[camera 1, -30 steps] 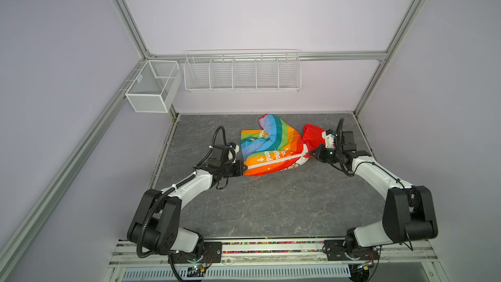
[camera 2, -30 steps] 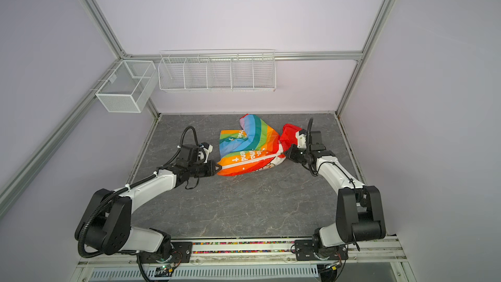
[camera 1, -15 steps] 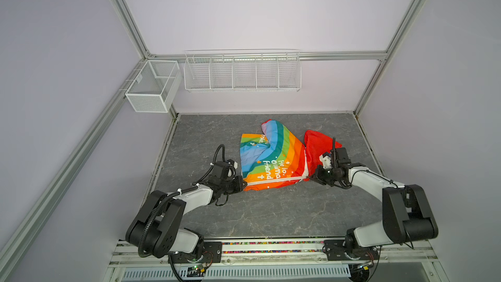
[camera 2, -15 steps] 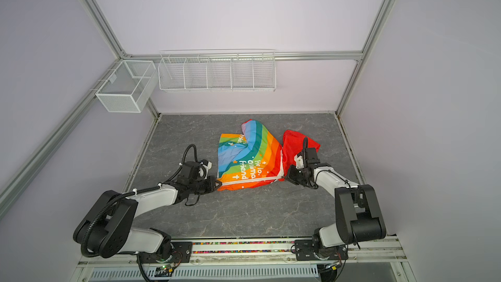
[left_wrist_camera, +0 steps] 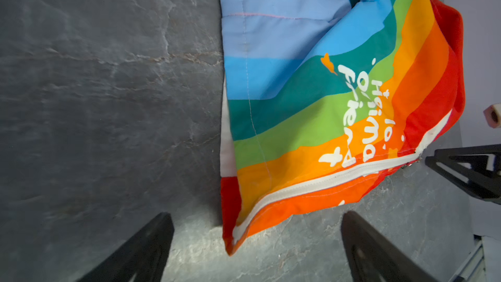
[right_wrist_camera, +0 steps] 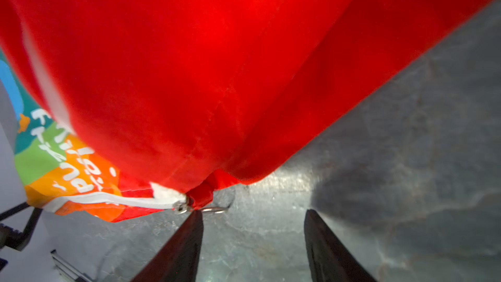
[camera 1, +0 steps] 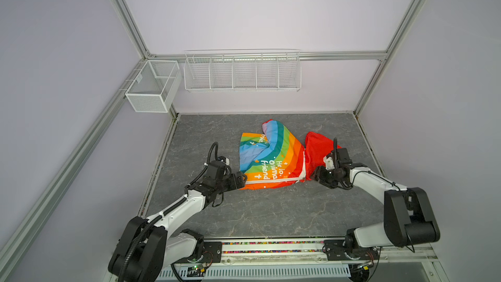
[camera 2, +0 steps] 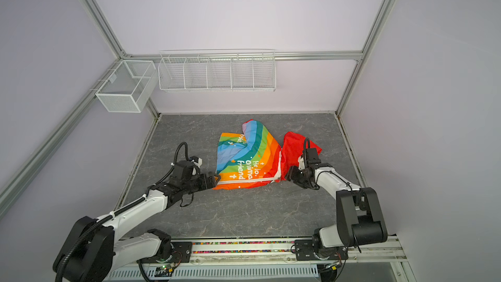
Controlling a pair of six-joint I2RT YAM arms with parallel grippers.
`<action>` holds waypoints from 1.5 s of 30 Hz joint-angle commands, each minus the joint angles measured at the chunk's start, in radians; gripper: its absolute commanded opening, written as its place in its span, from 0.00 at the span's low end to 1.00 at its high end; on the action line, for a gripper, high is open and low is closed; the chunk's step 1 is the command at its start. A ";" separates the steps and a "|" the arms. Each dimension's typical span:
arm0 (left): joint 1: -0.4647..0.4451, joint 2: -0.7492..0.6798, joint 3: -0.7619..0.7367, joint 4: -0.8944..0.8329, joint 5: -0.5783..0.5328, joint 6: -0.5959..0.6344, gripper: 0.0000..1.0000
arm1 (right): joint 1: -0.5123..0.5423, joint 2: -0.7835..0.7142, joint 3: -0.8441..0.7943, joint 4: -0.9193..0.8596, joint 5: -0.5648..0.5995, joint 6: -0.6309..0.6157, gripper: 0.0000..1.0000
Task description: Zip up the jacket
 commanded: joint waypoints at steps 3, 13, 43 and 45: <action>0.003 -0.134 0.088 -0.166 -0.101 0.087 1.00 | -0.005 -0.179 0.059 -0.098 0.122 -0.051 0.78; 0.005 -0.465 0.083 0.091 -0.252 0.149 1.00 | -0.007 -0.486 0.230 -0.106 0.677 -0.049 0.92; 0.273 0.220 -0.170 0.997 -0.673 0.558 1.00 | -0.012 -0.044 -0.391 1.241 0.789 -0.507 0.89; 0.287 0.300 -0.202 1.130 -0.635 0.563 1.00 | -0.027 0.036 -0.386 1.300 0.759 -0.500 0.89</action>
